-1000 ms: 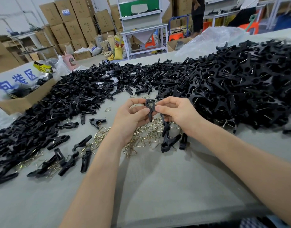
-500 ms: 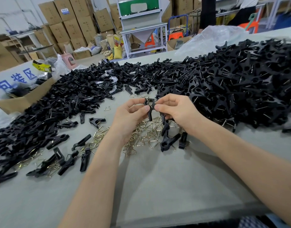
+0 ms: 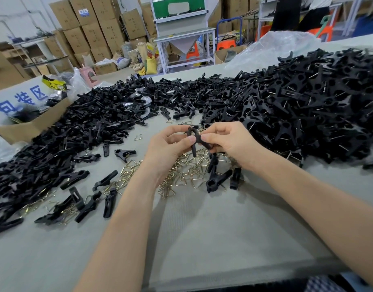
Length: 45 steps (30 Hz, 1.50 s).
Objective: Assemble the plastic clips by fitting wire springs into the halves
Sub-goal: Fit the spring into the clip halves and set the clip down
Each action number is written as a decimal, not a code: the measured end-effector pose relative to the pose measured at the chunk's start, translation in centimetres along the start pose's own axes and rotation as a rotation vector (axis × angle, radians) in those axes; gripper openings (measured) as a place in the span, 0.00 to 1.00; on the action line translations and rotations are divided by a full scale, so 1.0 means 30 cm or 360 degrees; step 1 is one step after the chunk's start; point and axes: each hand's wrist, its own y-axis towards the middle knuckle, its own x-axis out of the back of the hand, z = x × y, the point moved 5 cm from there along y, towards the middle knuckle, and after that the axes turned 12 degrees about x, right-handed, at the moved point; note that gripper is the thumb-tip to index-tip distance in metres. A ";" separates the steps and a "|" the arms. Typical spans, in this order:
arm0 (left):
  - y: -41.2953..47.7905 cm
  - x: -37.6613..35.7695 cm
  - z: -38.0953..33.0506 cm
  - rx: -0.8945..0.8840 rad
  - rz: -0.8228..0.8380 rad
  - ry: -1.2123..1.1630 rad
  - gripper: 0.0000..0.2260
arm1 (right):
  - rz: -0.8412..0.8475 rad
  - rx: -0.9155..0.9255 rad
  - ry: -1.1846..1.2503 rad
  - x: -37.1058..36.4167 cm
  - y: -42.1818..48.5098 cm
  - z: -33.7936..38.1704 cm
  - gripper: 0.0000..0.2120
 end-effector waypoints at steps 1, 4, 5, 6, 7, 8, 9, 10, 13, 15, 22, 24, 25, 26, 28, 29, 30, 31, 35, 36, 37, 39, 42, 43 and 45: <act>-0.002 -0.002 -0.002 -0.0003 0.0028 0.0018 0.12 | 0.0024 -0.0004 0.0029 -0.004 0.000 0.001 0.04; -0.012 -0.010 -0.011 -0.0012 0.0145 0.0001 0.14 | 0.0065 -0.0021 0.0148 -0.015 -0.001 0.009 0.10; -0.017 -0.014 -0.016 -0.0024 0.0174 -0.0019 0.12 | 0.0054 -0.0034 0.0205 -0.014 0.000 0.012 0.13; -0.023 -0.019 -0.020 -0.0033 0.0196 -0.0035 0.11 | 0.0039 -0.0053 0.0267 -0.014 0.002 0.014 0.16; -0.026 -0.023 -0.022 -0.0035 0.0212 -0.0047 0.11 | 0.0025 -0.0070 0.0343 -0.014 0.003 0.016 0.17; -0.027 -0.025 -0.024 -0.0037 0.0219 -0.0060 0.11 | 0.0011 -0.0084 0.0420 -0.017 0.005 0.018 0.17; -0.026 -0.022 -0.026 -0.0045 0.0202 -0.0079 0.11 | -0.0012 -0.0093 0.0467 -0.019 0.006 0.016 0.16; -0.022 -0.008 -0.030 -0.0060 0.0152 -0.0103 0.12 | -0.0048 -0.0095 0.0451 -0.018 0.007 0.012 0.14; -0.005 0.081 -0.044 -0.0132 -0.0154 -0.0224 0.16 | -0.0069 0.0137 -0.0349 0.005 0.007 0.015 0.10; 0.003 0.141 -0.045 -0.0190 -0.0312 -0.0406 0.16 | 0.0246 0.0371 -0.0972 -0.028 -0.006 0.024 0.10; 0.015 0.135 -0.025 -0.0187 -0.0430 -0.0158 0.12 | 0.0640 0.0261 -0.1503 -0.116 -0.012 -0.011 0.11; 0.010 0.126 -0.029 -0.0207 -0.0430 -0.0065 0.12 | 0.0608 0.0288 -0.1386 -0.112 -0.012 -0.004 0.07; 0.006 0.121 -0.033 -0.0234 -0.0451 0.0019 0.12 | 0.0585 0.0299 -0.1291 -0.108 -0.014 0.001 0.07; 0.001 0.115 -0.038 -0.0262 -0.0468 0.0115 0.12 | 0.0546 0.0295 -0.1168 -0.102 -0.016 0.006 0.07; -0.006 0.095 -0.042 -0.0304 -0.0450 0.0242 0.13 | 0.0377 0.0252 -0.0894 -0.073 -0.015 0.017 0.07; -0.009 0.084 -0.043 -0.0313 -0.0424 0.0280 0.13 | 0.0248 0.0219 -0.0779 -0.049 -0.010 0.023 0.06; -0.012 0.072 -0.045 -0.0316 -0.0394 0.0310 0.13 | 0.0101 0.0177 -0.0664 -0.021 -0.006 0.026 0.05; -0.014 0.061 -0.048 -0.0321 -0.0362 0.0330 0.13 | -0.0054 0.0124 -0.0526 0.007 -0.001 0.025 0.05; -0.022 0.021 -0.051 -0.0331 -0.0236 0.0359 0.12 | -0.0444 -0.0082 0.0119 0.062 0.012 0.005 0.05; -0.023 0.012 -0.048 -0.0329 -0.0210 0.0365 0.12 | -0.0457 -0.0100 0.0217 0.059 0.014 0.001 0.05; -0.025 0.003 -0.045 -0.0333 -0.0193 0.0376 0.12 | -0.0442 -0.0113 0.0269 0.050 0.014 -0.002 0.05; -0.027 -0.013 -0.041 -0.0354 -0.0166 0.0409 0.13 | -0.0378 -0.0133 0.0295 0.025 0.010 -0.008 0.05; -0.027 -0.026 -0.037 -0.0376 -0.0130 0.0451 0.13 | -0.0334 -0.0145 0.0268 0.002 0.002 -0.012 0.05; -0.027 -0.030 -0.038 -0.0388 -0.0122 0.0454 0.13 | -0.0347 -0.0141 0.0259 0.001 0.001 -0.011 0.06; -0.028 -0.033 -0.037 -0.0397 -0.0117 0.0437 0.13 | -0.0395 -0.0143 0.0280 0.006 0.000 -0.009 0.07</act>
